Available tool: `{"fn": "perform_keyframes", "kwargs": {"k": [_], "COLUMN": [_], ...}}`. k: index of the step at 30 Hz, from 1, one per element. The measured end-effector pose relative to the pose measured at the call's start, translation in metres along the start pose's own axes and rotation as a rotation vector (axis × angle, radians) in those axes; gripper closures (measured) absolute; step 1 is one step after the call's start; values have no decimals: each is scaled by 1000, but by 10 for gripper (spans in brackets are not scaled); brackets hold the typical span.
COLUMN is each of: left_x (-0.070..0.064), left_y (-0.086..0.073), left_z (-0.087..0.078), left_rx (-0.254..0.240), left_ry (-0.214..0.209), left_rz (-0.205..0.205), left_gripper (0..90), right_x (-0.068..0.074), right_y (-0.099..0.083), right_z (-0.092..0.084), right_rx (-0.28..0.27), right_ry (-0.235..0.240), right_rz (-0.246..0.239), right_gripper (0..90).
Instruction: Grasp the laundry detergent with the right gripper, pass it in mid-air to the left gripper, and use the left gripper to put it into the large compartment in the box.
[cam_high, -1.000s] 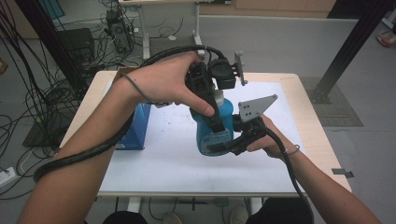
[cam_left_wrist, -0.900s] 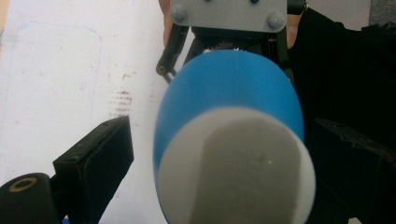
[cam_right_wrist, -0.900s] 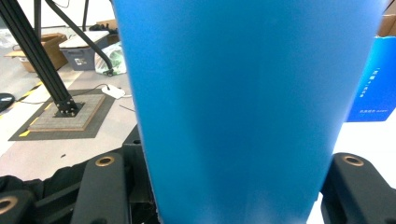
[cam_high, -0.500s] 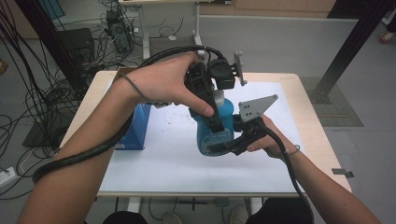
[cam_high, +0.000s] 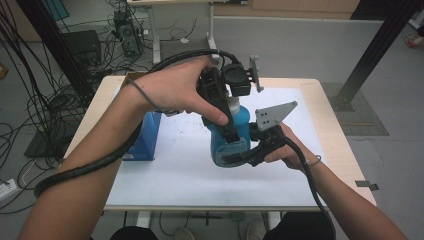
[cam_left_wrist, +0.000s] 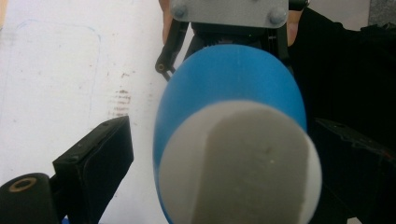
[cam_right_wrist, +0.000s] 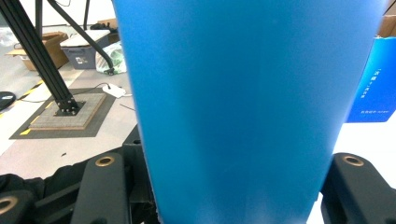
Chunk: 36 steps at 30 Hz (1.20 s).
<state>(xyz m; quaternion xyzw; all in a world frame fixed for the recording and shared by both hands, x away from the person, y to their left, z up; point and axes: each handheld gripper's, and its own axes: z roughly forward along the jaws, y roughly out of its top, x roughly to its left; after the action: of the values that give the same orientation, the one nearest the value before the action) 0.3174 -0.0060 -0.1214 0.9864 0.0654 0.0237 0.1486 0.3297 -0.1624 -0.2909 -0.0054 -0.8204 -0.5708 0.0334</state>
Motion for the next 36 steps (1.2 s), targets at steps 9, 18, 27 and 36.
{"fn": "perform_keyframes", "kwargs": {"k": [9, 18, 27, 36], "left_x": [0, 1, 1, 2], "left_y": [0, 0, -1, -1], "left_z": [-2, -2, -1, -2], "left_rx": [-3, -2, -3, -2], "left_ry": [0, 0, 1, 2], "left_rz": [1, -1, -3, -3], "left_gripper": [81, 80, 80, 80], "right_x": [-1, -1, -1, -1], "right_y": [0, 0, 0, 0], "right_z": [-1, -2, -1, -1], "right_rx": [-3, -6, -6, -8], "right_ry": [-2, 1, 1, 1], "right_rz": [0, 4, 3, 1], "right_gripper": [404, 404, 404, 404]}}
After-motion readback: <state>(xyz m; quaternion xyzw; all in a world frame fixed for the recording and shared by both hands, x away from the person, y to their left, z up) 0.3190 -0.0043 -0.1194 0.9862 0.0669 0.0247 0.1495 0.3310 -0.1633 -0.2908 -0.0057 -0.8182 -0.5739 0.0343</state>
